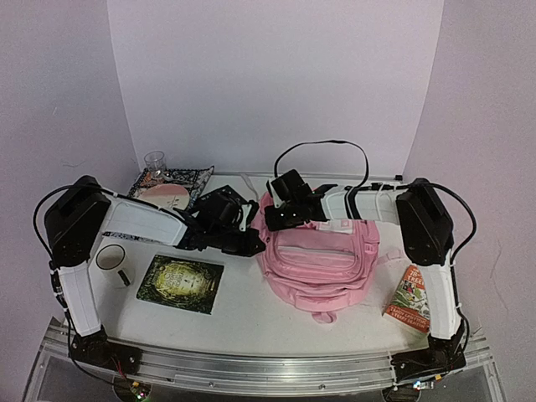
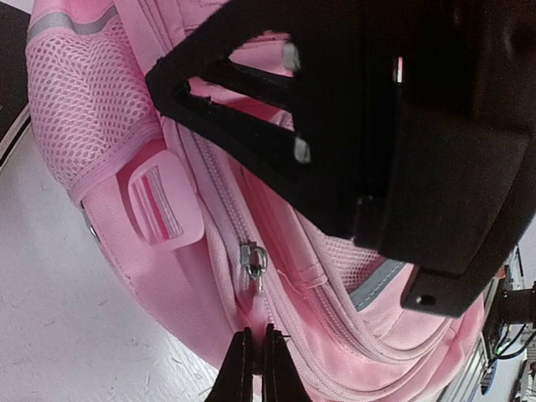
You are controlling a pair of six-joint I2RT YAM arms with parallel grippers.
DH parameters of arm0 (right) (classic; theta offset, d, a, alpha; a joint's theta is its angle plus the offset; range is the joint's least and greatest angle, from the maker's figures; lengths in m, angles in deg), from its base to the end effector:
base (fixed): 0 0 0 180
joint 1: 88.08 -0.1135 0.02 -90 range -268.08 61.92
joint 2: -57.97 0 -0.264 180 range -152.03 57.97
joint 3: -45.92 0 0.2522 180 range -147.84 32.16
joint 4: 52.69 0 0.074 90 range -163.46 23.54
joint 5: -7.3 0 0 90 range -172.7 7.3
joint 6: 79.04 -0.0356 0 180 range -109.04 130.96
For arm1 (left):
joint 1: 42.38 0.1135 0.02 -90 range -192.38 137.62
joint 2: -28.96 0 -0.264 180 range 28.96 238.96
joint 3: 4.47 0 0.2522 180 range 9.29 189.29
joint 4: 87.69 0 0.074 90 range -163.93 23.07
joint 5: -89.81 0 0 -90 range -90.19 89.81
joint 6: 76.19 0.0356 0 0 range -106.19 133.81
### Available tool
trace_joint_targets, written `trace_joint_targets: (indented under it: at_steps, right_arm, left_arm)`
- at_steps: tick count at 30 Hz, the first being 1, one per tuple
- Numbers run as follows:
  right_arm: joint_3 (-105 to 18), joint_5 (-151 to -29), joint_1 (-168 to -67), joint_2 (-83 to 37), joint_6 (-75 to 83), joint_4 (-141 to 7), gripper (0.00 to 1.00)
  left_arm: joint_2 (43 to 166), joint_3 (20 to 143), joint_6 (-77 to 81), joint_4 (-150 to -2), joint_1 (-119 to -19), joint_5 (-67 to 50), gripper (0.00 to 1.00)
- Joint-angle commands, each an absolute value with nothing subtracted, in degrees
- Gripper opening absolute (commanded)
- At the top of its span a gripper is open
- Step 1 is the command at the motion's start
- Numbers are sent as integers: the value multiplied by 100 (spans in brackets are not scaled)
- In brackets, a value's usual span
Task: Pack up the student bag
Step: Zip the second largest pocket of the bag in the student bag, then hold the second largest pocket of the student bag.
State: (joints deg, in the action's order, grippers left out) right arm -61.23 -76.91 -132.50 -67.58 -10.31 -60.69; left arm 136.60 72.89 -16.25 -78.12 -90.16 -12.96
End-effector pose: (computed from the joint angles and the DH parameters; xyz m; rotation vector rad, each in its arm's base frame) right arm 0.3673 0.3550 0.2000 -0.3542 2.0550 0.6124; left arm 0.2638 -0.3024 0.1683 0.5005 2.3841 -0.9269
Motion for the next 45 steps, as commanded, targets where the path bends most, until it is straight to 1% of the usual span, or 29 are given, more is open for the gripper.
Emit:
trace_joint_targets:
  at_steps: [1, 2, 4, 5, 15, 19, 21, 22, 26, 29, 33, 35, 39, 43, 45]
  right_arm:
    - [-6355, -7286, -13283, -6965, -1053, -6504, 15]
    - [-6389, -7221, -13282, -6965, -1044, -6505, 9]
    - [-6471, -7062, -13282, -6970, -1025, -6512, 2]
    - [-6525, -6963, -13273, -6981, -1017, -6513, 0]
    - [-7140, -6483, -13086, -7174, -1069, -6540, 0]
    - [-7392, -6572, -13012, -7268, -1051, -6540, 0]
    - [-7416, -6774, -13011, -7235, -989, -6544, 0]
    - [-7366, -6905, -13012, -7172, -975, -6549, 2]
    - [-6678, -7175, -13053, -6599, -873, -6549, 21]
    - [-6059, -7459, -13078, -5979, -785, -6658, 38]
    - [-5408, -7538, -13239, -5501, -767, -6984, 54]
    - [-5208, -7518, -13331, -5425, -771, -7084, 59]
    - [-5073, -7344, -13497, -5560, -875, -7147, 64]
    - [-5308, -7003, -13557, -5883, -921, -7170, 69]
    - [-5510, -6610, -13558, -6095, -943, -7211, 70]
  left_arm:
    - [13276, 7347, -1325, -7717, -9474, -876, 0]
    - [13243, 7315, -1326, -7702, -9555, -836, 0]
    - [13181, 7274, -1332, -7613, -9669, -782, 0]
    - [13149, 7260, -1335, -7563, -9751, -766, 0]
    - [12633, 6814, -1514, -7428, -10749, -611, 0]
    - [12468, 6606, -1613, -7428, -10976, -273, 0]
    - [12464, 6615, -1647, -7219, -10972, 179, 0]
    - [12501, 6671, -1659, -7124, -10963, 372, 0]
    - [12732, 6884, -1644, -7019, -10848, 749, 0]
    - [12845, 6982, -1568, -7023, -10684, 902, 0]
    - [12854, 6963, -1441, -7148, -10541, 1015, 0]
    - [12864, 6915, -1399, -7268, -10446, 971, 0]
    - [12927, 6901, -1375, -7373, -10306, 804, 0]
    - [12979, 6929, -1361, -7509, -10302, 704, 0]
    - [13002, 6935, -1384, -7554, -10302, 616, 0]
